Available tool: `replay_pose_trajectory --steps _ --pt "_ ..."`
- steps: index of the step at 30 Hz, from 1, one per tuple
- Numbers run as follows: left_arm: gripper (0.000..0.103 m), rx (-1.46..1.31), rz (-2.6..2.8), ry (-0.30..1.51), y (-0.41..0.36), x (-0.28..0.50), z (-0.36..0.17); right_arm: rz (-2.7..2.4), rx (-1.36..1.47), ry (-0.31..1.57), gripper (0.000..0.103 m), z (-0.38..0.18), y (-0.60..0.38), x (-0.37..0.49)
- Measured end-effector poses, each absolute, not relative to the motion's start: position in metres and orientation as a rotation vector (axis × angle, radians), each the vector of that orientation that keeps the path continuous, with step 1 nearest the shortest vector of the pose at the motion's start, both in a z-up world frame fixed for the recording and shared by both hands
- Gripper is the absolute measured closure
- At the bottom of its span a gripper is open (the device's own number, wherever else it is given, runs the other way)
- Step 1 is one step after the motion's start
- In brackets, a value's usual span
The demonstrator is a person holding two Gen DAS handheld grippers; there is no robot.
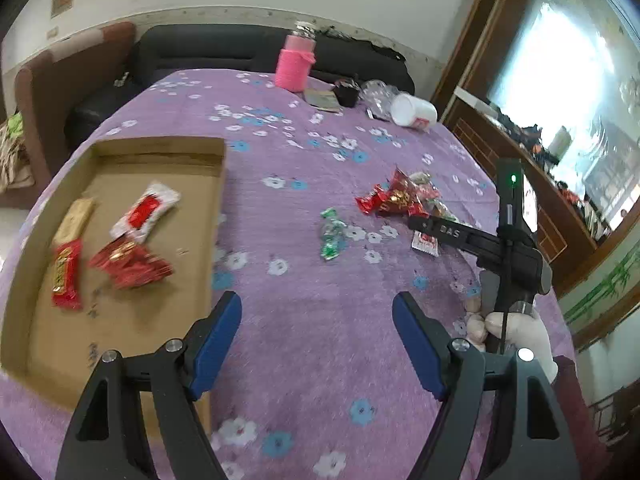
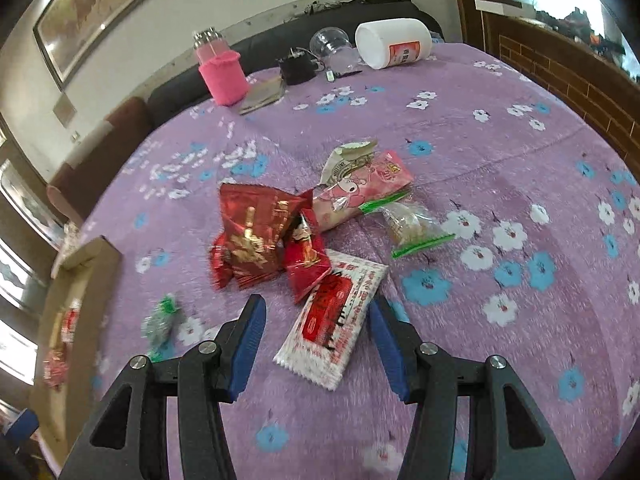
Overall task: Organize snacks
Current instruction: 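Grasp the green-wrapped candy with the left gripper, then move the green candy toward the tray while the right gripper grasps a white-red packet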
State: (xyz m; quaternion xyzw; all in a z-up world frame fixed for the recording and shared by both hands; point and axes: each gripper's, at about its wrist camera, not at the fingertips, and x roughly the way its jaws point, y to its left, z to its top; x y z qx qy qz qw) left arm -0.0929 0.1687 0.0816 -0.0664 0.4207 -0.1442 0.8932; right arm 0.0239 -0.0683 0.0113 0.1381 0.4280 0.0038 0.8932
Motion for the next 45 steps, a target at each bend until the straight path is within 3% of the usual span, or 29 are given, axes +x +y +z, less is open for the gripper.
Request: replay_pose_trajectory --steps 1,4,13,15,19,21,22,23,31,36,38,43,45 --pt "0.026 -0.130 -0.307 0.876 0.162 -0.087 0.079 -0.001 0.267 0.886 0.046 0.011 -0.067 0.025" --pt "0.026 -0.116 -0.313 0.890 0.146 -0.068 0.071 -0.031 0.221 0.884 0.068 0.011 -0.067 0.023" --pt "0.026 -0.003 -0.269 0.910 0.100 0.004 0.037 0.024 0.365 0.888 0.075 0.009 -0.094 0.012" --pt "0.026 0.011 -0.264 0.922 0.096 0.014 0.029 0.038 0.386 0.884 0.081 0.010 -0.097 0.012" --pt "0.027 0.015 -0.266 0.952 0.095 0.029 0.013 0.050 0.386 0.894 0.082 0.009 -0.094 0.012" --pt "0.041 0.036 -0.261 0.935 0.092 0.029 0.013 0.056 0.387 0.896 0.082 0.009 -0.094 0.013" --pt "0.067 0.073 -0.246 0.925 0.088 0.028 0.013 0.058 0.391 0.896 0.082 0.008 -0.094 0.013" --pt "0.082 0.101 -0.243 0.919 0.085 0.028 0.013 0.060 0.397 0.898 0.082 0.008 -0.095 0.013" --pt "0.082 0.074 -0.297 0.886 0.086 0.014 0.028 0.110 0.478 0.906 0.081 0.002 -0.100 0.014" --pt "0.082 -0.031 -0.342 0.868 0.104 -0.005 0.048 0.117 0.406 0.889 0.060 0.005 -0.086 0.016" --pt "0.082 -0.073 -0.355 0.860 0.115 -0.017 0.055 0.091 0.308 0.880 0.058 0.007 -0.071 0.017" --pt "0.082 -0.152 -0.334 0.815 0.148 -0.046 0.073 0.037 0.150 0.898 0.057 0.008 -0.051 0.023" --pt "0.082 -0.206 -0.318 0.796 0.169 -0.058 0.080 0.004 0.112 0.898 0.065 0.008 -0.047 0.022"
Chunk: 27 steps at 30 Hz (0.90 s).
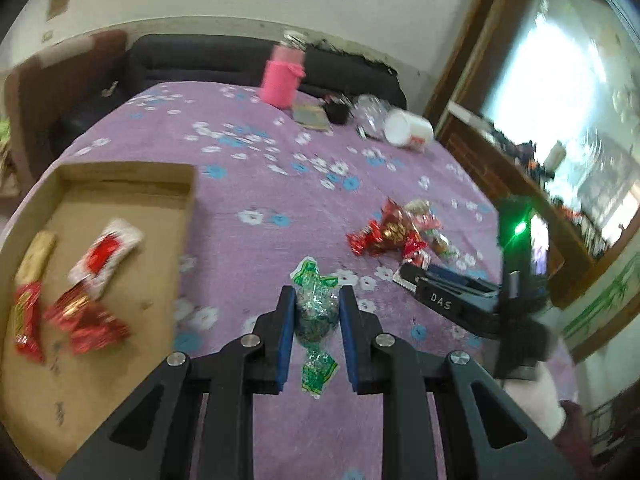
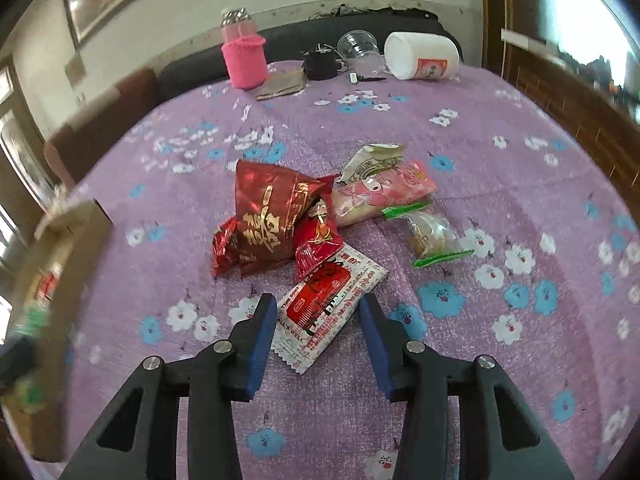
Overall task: Organize snacks
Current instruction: 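Move the green candy toward the tray while the right gripper grasps a white-red packet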
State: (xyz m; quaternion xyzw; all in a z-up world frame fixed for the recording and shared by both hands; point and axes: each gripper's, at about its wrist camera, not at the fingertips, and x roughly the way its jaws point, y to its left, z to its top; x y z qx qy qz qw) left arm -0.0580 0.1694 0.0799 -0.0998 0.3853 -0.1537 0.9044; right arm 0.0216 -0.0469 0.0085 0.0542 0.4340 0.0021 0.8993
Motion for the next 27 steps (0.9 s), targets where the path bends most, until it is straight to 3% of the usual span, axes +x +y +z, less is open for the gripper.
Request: replay_pose_trajectory --steps 1,3,4,15,18,20,21,27 --pt "0.082 -0.229 -0.305 0.784 0.182 -0.065 0.084 0.004 0.112 0.898 0.077 0.008 -0.047 0.022" --pt "0.082 -0.250 -0.276 0.767 0.202 -0.075 0.089 0.033 0.167 0.897 0.087 0.009 -0.056 0.013" --pt "0.082 -0.260 -0.260 0.759 0.214 -0.080 0.091 0.045 0.198 0.907 0.100 0.008 -0.060 0.009" --pt "0.082 -0.413 -0.170 0.747 0.301 -0.101 0.076 0.111 0.450 0.853 0.100 0.026 -0.082 -0.028" --pt "0.082 -0.429 -0.170 0.736 0.308 -0.106 0.076 0.067 0.467 0.908 0.091 0.023 -0.081 -0.007" --pt "0.082 -0.428 -0.167 0.729 0.311 -0.109 0.076 0.026 0.448 0.949 0.052 0.018 -0.074 0.012" --pt "0.082 -0.426 -0.164 0.726 0.313 -0.111 0.077 0.008 0.439 0.957 0.044 0.016 -0.072 0.018" --pt "0.082 -0.425 -0.135 0.723 0.328 -0.115 0.076 -0.129 0.283 0.953 0.044 0.013 -0.051 0.042"
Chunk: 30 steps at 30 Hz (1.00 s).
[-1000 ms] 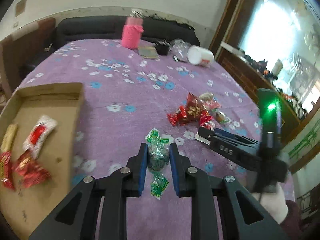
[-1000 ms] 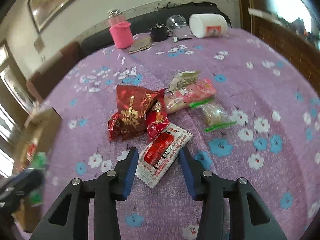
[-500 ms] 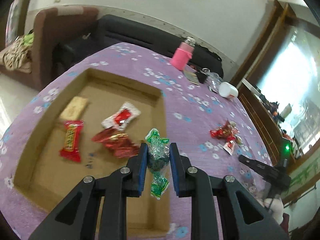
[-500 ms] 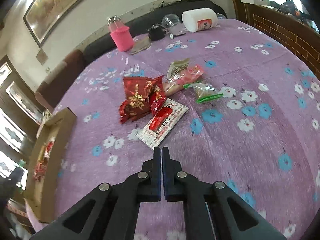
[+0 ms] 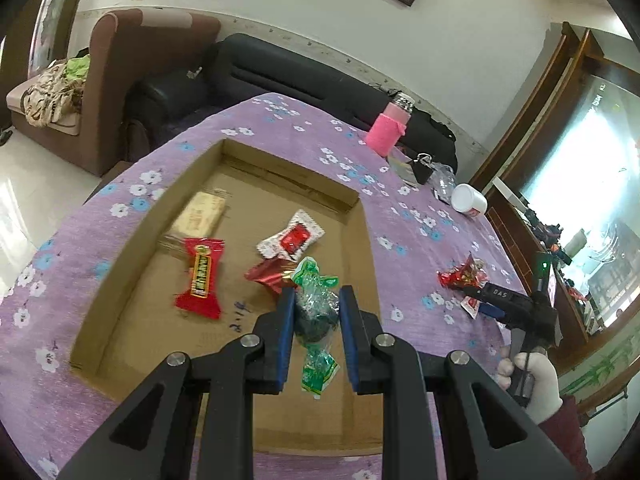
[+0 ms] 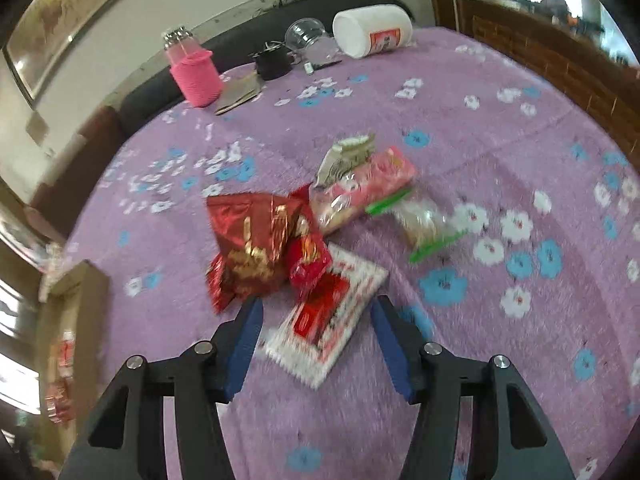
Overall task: Organize snacks
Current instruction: 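Move the green candy toward the tray while the right gripper grasps a white-red packet, then release the green candy and the white-red packet into the cardboard tray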
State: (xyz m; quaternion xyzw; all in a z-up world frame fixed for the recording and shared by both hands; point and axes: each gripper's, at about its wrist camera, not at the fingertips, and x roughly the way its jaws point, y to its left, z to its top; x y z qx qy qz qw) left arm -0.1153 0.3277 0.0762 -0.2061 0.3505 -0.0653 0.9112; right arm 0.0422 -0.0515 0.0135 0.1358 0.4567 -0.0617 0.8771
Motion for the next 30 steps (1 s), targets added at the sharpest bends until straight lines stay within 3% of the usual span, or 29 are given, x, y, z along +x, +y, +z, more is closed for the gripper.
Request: replay_pose_trajectory --steps 2,6,15,24,27,29,30 --pt "0.082 -0.433 -0.126 0.728 0.332 -0.115 0.073 -0.150 0.204 0.947 0.068 0.013 -0.045 0.039" --pt "0.082 -0.453 -0.109 0.740 0.343 -0.115 0.064 -0.078 0.292 0.944 0.077 0.013 -0.061 0.017" --pt "0.082 -0.476 -0.089 0.769 0.353 -0.112 0.051 0.183 0.498 0.879 0.078 0.026 -0.057 -0.049" --pt "0.082 -0.501 -0.057 0.805 0.360 -0.108 0.042 0.548 0.390 0.882 0.077 0.069 0.074 -0.052" --pt "0.074 -0.518 -0.059 0.794 0.365 -0.111 0.045 0.612 0.324 0.901 0.077 0.071 0.119 -0.047" --pt "0.057 -0.533 -0.055 0.777 0.371 -0.115 0.050 0.652 0.291 0.922 0.077 0.068 0.147 -0.045" --pt "0.054 -0.539 -0.052 0.763 0.374 -0.117 0.053 0.664 0.263 0.932 0.077 0.067 0.161 -0.046"
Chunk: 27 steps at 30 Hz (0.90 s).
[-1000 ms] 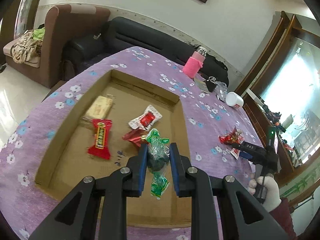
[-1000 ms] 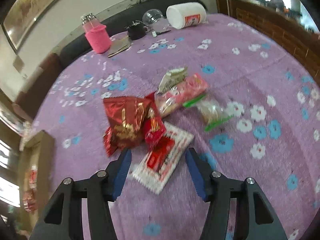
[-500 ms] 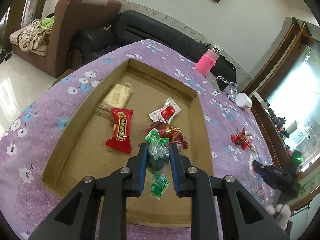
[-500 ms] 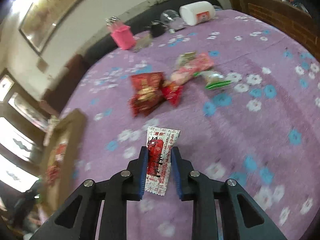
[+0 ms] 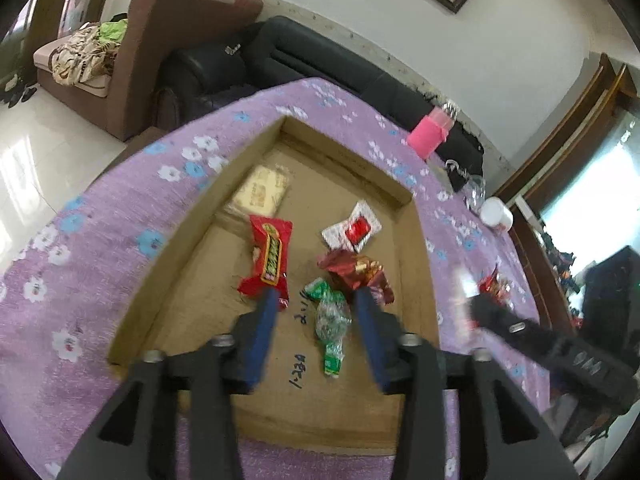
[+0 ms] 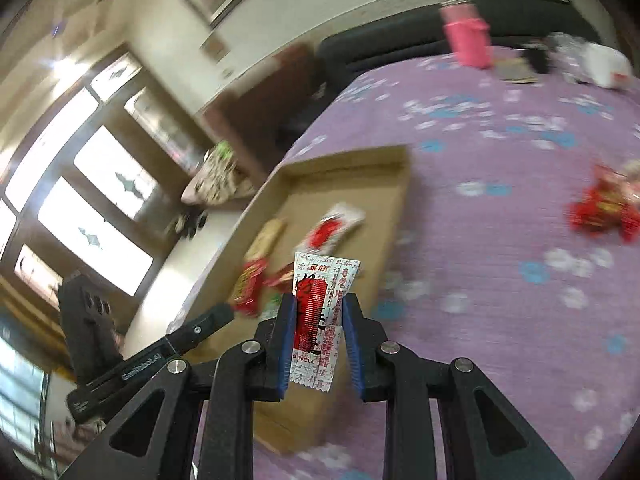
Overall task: Organize snacks
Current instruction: 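Release the green candy and the white-red packet into the cardboard tray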
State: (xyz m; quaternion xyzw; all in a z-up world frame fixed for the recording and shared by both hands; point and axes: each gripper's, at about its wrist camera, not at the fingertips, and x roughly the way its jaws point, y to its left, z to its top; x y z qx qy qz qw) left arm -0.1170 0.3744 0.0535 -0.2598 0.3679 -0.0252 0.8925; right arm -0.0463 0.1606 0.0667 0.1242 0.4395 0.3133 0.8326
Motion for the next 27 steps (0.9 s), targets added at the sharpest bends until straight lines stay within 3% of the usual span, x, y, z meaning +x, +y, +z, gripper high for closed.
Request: replay_pose_trajectory --steps 5,11,17,27 --pt "0.036 -0.558 -0.039 0.720 0.387 -0.127 0.069 0.658 0.121 0.952 0.075 0.054 0.204 -0.049" --pt "0.027 -0.544 -0.043 0.703 0.382 -0.132 0.080 0.668 0.146 0.948 0.072 0.055 0.195 -0.048" --pt "0.021 -0.507 -0.096 0.708 0.359 -0.135 0.091 0.580 0.217 0.872 0.060 0.076 0.129 -0.052" --pt "0.021 -0.395 -0.234 0.773 0.281 -0.135 0.096 0.206 0.326 0.802 0.060 0.085 -0.053 -0.049"
